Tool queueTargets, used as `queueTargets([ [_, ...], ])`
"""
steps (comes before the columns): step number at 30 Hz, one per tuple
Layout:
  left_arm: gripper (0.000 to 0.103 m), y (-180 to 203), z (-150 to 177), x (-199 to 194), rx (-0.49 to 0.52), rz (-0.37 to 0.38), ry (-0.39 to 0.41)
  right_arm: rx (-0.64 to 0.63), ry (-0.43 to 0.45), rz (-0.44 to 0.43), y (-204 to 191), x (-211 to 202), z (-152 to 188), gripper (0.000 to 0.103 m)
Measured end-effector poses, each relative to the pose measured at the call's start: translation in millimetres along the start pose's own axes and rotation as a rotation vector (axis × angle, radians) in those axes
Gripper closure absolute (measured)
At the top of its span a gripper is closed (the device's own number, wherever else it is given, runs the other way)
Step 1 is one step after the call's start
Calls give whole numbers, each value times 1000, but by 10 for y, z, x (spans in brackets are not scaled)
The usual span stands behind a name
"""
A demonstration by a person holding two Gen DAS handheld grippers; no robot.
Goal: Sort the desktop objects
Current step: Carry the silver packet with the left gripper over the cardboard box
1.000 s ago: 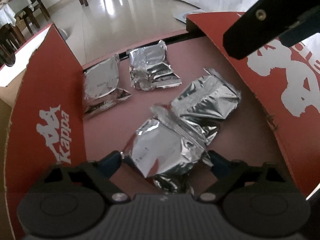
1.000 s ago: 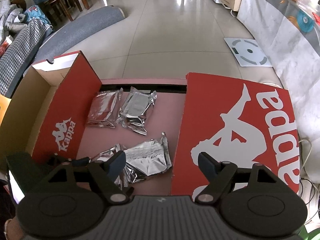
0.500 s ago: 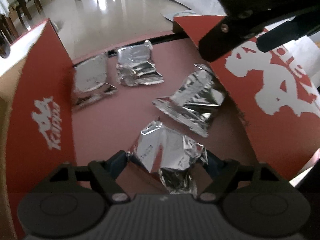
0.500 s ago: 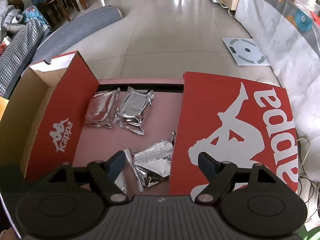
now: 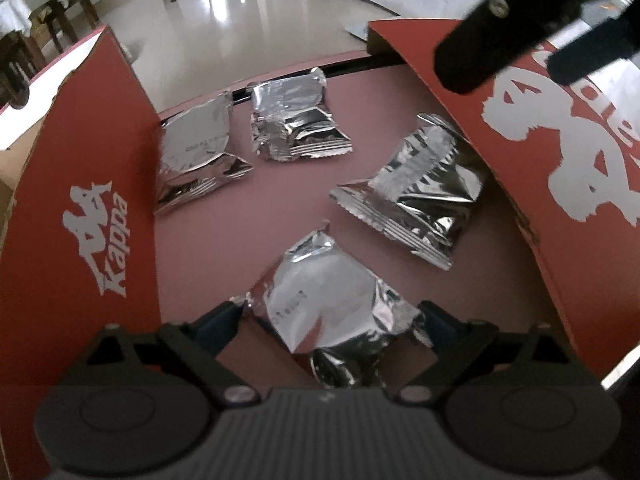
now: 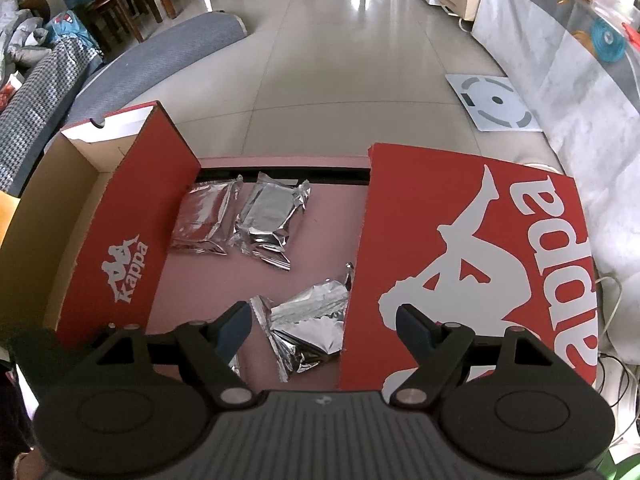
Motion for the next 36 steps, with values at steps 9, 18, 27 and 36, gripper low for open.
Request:
queueTargets([
  [9,38,-22,-16,-92,-29,-1,-7,-18,-23,20,-18,56,26,24],
  [18,40,-52,-23,-159,-54,-15,10,-68,-51,63,-66,127,75,24],
  [27,40,-51,-68,-365,-59,-4,49,-106,-75,96,-101,190,107,24],
  [36,40,-19,-118,-711,-51,4,115,-64,-71,109,-30,174,71,24],
])
Point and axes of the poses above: each gripper's, at about its wrist camera, not at the fingertips, and x roughly the way its jaws point, y to its right, z to its underside, the point moved 1 cm from there along x, roughly the way its jaws point, and after that the axes turned 9 degrees about z, right-handed, at the moved point
